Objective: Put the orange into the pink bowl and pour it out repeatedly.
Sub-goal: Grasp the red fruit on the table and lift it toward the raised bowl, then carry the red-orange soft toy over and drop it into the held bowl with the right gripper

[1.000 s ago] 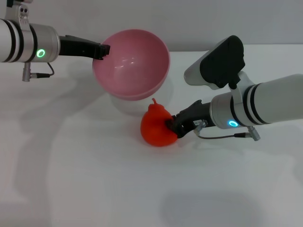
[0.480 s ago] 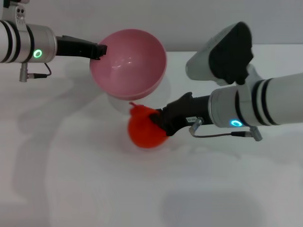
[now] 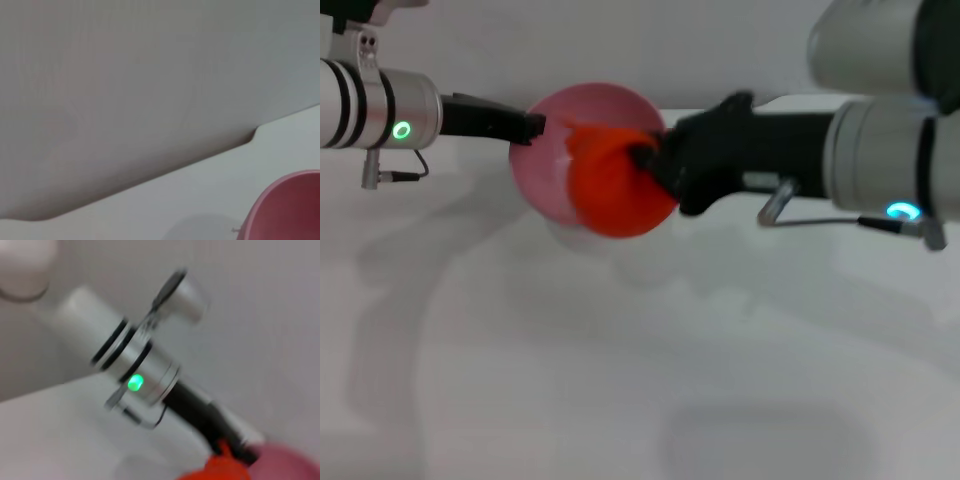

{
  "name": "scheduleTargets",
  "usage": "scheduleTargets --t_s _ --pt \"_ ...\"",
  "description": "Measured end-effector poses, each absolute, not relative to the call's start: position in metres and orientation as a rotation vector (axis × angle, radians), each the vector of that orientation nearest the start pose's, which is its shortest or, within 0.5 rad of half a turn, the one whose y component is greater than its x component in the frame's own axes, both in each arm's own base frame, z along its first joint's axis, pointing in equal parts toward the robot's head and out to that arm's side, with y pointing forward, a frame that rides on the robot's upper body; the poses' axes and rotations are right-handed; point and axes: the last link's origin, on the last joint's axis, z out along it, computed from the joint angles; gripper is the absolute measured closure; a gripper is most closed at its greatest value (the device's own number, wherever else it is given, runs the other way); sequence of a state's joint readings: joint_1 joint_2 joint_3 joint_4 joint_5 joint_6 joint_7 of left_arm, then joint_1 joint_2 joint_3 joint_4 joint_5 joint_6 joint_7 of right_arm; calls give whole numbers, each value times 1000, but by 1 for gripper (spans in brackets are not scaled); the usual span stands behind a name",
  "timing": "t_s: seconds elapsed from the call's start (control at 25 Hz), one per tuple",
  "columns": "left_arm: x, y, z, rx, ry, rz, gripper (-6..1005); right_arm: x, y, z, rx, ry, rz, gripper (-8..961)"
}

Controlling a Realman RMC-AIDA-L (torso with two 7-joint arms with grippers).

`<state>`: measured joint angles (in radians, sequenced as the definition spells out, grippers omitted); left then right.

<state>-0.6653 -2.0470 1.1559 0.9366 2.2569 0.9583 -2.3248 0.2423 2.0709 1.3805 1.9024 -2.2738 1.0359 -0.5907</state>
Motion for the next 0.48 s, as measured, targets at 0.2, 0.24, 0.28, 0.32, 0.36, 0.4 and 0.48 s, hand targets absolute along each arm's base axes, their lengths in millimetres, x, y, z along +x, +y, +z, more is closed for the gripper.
scheduleTargets --t_s 0.2,0.24,0.28,0.32,0.36,0.4,0.48 --pt "-211 427 0 -2347 -996 -160 951 67 306 11 -2524 394 408 902" --pt "-210 426 -2 -2353 -994 -155 951 68 308 11 -2514 395 414 902" --pt "-210 425 -3 -2361 -990 -151 951 69 310 11 -2507 397 417 902" --pt "-209 424 -4 -2365 -989 -150 951 70 313 10 -2499 396 419 902" --pt "-209 423 -5 -2370 -987 -148 951 71 315 9 -2496 398 418 902" --pt "-208 423 -6 -2374 -987 -146 951 73 317 7 -2494 400 416 902" --pt "-208 422 -7 -2380 -986 -144 951 76 321 3 -2493 410 410 901"
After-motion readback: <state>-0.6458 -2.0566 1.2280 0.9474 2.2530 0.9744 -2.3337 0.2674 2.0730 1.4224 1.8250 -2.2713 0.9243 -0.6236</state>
